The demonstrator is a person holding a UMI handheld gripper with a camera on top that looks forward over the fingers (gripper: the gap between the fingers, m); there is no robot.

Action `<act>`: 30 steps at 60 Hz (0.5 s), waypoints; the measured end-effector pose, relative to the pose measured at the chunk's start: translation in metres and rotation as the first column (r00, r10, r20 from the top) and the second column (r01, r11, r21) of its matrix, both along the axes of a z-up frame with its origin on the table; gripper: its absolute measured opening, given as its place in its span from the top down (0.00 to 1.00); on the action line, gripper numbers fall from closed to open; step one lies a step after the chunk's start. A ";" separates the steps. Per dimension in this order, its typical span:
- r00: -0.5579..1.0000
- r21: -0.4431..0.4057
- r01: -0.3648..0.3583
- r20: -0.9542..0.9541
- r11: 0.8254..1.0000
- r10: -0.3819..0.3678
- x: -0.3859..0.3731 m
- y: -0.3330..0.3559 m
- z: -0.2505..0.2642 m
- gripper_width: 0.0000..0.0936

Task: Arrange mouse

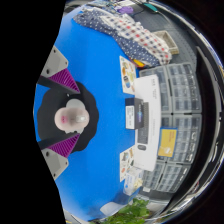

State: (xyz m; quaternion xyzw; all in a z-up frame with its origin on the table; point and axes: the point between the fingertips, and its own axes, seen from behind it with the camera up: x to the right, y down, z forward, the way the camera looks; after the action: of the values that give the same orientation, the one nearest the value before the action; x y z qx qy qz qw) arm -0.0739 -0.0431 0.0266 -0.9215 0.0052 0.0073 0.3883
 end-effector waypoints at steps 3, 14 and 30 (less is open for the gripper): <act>1.000 0.022 -0.001 -0.002 1.000 0.001 -0.005 -0.007 0.018 0.18; 1.000 0.110 0.011 0.026 0.994 -0.014 -0.014 -0.039 0.088 0.18; 0.999 0.183 0.032 0.033 0.983 -0.039 -0.034 -0.093 0.150 0.19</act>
State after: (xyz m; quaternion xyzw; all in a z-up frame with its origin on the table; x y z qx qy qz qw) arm -0.1080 -0.1362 0.1765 -0.8818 0.0139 -0.0161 0.4711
